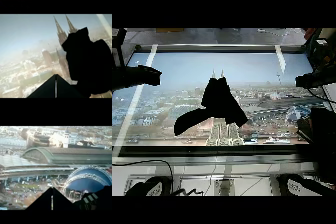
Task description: Fold the clothes and pants, and hang the long-sleeved shirts on hangers.
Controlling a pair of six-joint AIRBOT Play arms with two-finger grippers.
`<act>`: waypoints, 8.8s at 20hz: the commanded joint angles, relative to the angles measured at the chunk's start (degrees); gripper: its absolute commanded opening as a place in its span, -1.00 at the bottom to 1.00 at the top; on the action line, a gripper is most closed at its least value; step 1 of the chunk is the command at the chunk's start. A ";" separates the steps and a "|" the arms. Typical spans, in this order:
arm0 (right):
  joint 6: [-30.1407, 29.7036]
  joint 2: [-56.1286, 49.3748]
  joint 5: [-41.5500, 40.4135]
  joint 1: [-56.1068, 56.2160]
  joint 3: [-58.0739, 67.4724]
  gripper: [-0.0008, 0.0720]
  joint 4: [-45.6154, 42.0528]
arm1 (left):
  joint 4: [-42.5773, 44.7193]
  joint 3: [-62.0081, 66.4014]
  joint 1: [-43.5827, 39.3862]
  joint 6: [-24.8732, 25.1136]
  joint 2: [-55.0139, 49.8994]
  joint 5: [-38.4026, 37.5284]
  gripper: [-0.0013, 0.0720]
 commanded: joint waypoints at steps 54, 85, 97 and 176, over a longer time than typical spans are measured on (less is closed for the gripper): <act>0.87 -0.68 -5.09 14.43 -11.89 -0.90 23.34 | -10.29 -46.42 26.40 2.12 0.39 -5.62 0.05; -8.22 -13.09 -1.27 14.34 -12.15 -0.91 29.49 | -37.03 -46.29 25.83 34.73 -19.37 -3.15 0.03; 1.53 -26.29 -18.64 19.78 -22.12 0.28 49.27 | -37.33 -46.29 25.81 34.73 -19.45 -3.08 0.68; 4.37 -13.09 1.57 -16.00 1.36 -0.91 15.54 | 2.16 3.43 28.70 2.95 -20.44 -16.24 -0.95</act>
